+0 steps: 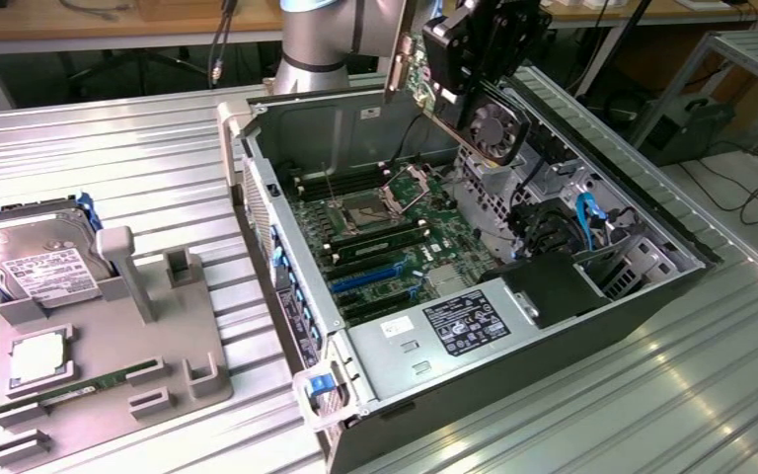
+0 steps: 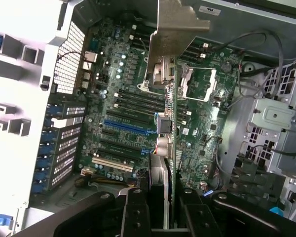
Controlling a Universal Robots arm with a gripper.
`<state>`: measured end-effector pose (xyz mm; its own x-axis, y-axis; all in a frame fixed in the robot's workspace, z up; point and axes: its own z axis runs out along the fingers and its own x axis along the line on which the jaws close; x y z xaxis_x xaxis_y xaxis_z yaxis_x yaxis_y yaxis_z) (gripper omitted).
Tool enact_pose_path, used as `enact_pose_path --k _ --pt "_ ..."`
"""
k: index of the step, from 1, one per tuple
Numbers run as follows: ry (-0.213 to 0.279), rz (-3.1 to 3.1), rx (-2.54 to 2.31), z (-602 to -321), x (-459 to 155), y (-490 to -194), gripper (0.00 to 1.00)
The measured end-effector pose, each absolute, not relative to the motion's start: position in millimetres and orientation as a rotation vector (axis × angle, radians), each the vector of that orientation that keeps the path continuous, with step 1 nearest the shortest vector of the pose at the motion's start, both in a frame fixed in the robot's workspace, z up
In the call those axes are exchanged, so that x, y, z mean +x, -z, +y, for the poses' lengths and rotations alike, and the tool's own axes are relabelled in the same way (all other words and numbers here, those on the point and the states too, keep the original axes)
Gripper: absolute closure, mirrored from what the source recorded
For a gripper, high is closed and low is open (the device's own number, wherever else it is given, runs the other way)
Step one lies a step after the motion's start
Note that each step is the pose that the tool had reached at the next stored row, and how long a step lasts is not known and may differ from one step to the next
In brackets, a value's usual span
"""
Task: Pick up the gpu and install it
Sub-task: 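Insert the gpu into the slot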
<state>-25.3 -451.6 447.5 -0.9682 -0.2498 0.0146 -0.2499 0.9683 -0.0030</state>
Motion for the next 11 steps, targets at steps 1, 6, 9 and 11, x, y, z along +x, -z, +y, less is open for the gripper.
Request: enact_pose_path --k 1,6,9,11 --pt "-0.008 -3.102 0.402 -451.6 -25.3 -447.5 0.72" --pt "-0.008 -3.095 0.451 -451.6 -25.3 -447.5 0.72" --pt "-0.008 -3.090 0.485 -451.7 -25.3 -447.5 0.72" --pt "-0.008 -3.087 0.505 -451.8 -25.3 -447.5 0.72"
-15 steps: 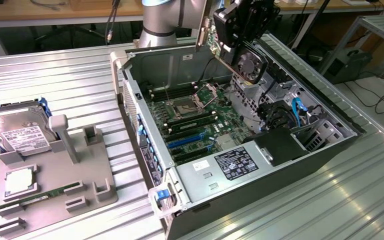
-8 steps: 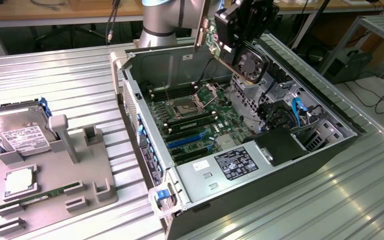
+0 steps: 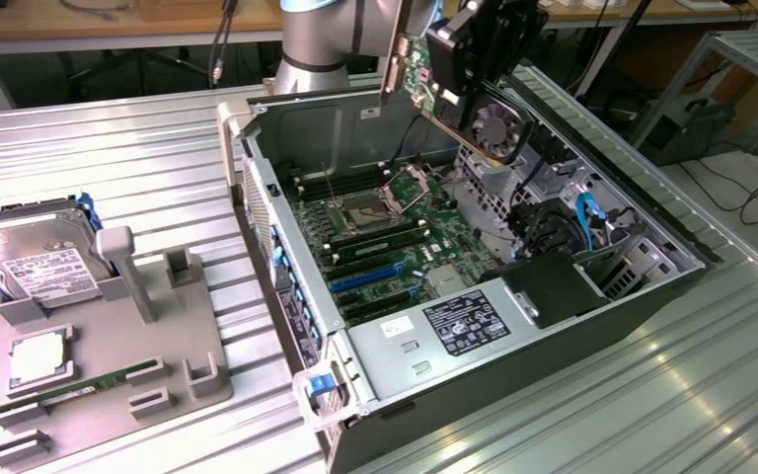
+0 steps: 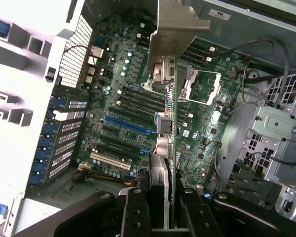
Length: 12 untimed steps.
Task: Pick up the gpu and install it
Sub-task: 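Insert the gpu into the slot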
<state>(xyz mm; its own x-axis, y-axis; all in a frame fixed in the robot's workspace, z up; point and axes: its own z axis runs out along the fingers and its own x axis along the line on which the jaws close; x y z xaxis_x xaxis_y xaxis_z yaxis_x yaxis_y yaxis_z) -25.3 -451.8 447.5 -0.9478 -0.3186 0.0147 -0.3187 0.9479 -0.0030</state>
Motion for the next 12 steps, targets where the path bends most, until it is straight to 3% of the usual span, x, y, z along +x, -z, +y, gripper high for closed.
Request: enact_pose_path --k 12 --pt "-0.009 -3.056 0.667 -452.3 -25.3 -447.5 0.72"
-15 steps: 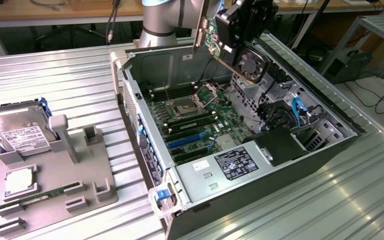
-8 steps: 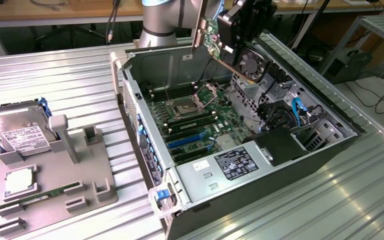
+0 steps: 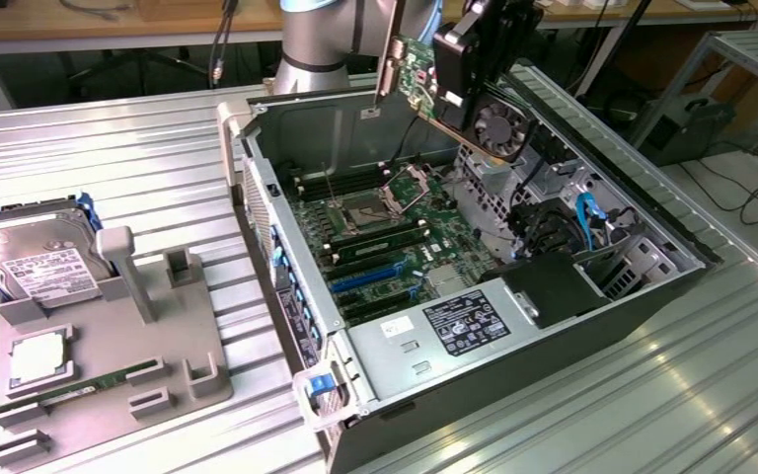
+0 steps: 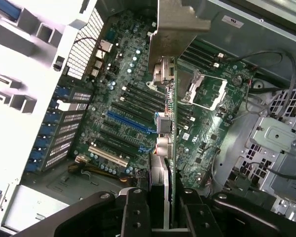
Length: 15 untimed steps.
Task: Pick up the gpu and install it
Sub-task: 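Insert the gpu into the slot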
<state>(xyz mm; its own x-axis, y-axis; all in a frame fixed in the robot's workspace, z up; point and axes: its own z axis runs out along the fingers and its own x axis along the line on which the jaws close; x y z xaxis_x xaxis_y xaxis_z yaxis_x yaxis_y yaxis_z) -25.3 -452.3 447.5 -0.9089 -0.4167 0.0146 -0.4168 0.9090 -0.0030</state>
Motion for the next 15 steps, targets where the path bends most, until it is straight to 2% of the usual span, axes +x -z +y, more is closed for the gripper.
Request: enact_pose_path --k 15 --pt "-0.011 -3.009 0.855 -452.8 -25.6 -447.5 0.72"
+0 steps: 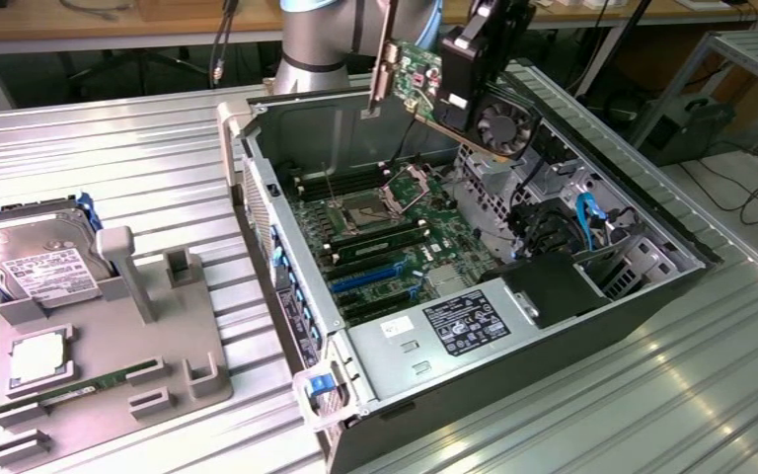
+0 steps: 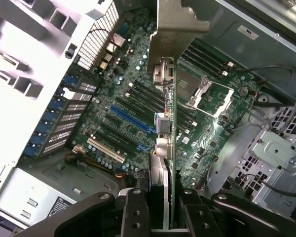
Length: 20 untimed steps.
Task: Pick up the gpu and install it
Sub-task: 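Insert the gpu into the slot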
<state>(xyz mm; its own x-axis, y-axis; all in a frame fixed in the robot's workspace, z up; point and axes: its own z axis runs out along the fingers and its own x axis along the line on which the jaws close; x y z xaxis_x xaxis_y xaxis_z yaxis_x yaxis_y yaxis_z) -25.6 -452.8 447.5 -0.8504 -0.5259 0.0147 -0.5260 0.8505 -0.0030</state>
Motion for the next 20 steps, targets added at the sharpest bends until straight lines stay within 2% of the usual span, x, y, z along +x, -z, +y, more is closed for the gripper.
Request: enact_pose_path --k 20 --pt "-0.012 -2.931 1.096 -452.8 -25.6 -447.5 0.72"
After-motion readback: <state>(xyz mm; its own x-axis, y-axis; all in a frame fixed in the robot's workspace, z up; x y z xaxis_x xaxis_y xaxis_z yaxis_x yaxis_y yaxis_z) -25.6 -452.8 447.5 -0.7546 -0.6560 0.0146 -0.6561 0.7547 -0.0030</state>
